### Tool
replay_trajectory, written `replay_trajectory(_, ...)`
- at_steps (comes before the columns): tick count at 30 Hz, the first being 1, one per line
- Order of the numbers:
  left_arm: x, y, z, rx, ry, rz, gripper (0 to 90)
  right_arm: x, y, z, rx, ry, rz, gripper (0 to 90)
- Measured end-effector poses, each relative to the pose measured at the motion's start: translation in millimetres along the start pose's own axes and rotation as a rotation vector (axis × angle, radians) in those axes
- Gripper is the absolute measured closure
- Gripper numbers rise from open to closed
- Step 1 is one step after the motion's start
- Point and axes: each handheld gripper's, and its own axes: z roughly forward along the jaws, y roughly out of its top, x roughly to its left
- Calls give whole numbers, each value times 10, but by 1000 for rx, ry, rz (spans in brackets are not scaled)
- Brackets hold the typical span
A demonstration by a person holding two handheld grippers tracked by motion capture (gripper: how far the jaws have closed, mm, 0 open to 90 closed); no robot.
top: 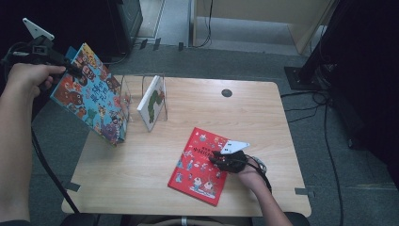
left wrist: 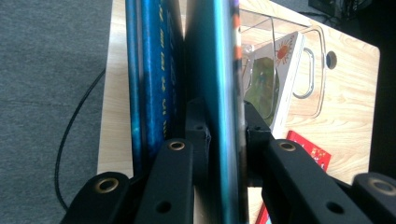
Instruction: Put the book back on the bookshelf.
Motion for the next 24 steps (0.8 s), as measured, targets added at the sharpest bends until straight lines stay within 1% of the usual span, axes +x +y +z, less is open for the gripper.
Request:
replay_trajectory(1,8,-5,-4,-4,-12,-8,771,0,0,0,0,0,0,671)
replay_trajectory(3,5,-13,-6,1,-25,-1,776,-1,0,0,0,1,0,671)
replay_trajectory(4,-5,-17,-10,-7,-18,3,778,-1,0,0,0,1,1,671)
replay_trajectory(6,-18,-16,-17,-7,1,17,791,2,0,0,0,0,2,670)
replay_trajectory(7,-22,-15,-30,-12,-4,17,795,3,-1,0,0,-1,1,669)
replay_trajectory(9,-18,-14,-52,-23,-25,14,767,4,-1,0,0,-1,1,665)
replay_trajectory(11,-22,-20,-50,-31,-17,27,767,2,-2,1,-2,2,2,661)
replay_trajectory(13,-20,-21,-54,-31,-14,28,757,0,-3,1,-3,3,3,660)
replay_trajectory(15,-30,-20,-64,-28,-21,37,736,-1,-3,0,-3,4,3,660)
replay_trajectory(17,-50,-20,-91,-40,-27,45,707,-2,-3,0,-2,4,3,659)
replay_trajectory(19,-67,-20,-150,-61,-65,47,697,-3,-3,0,-2,5,3,658)
replay_trajectory(20,-85,-22,-178,-67,-73,50,694,-4,-2,0,-2,6,3,659)
replay_trajectory(21,-108,-27,-201,-73,-68,57,690,-5,-2,0,-1,7,4,658)
replay_trajectory(23,-161,-42,-230,-71,-49,81,680,-4,-1,0,-1,8,4,653)
replay_trajectory(24,-186,-53,-238,-73,-53,91,675,-5,-1,0,-1,8,5,653)
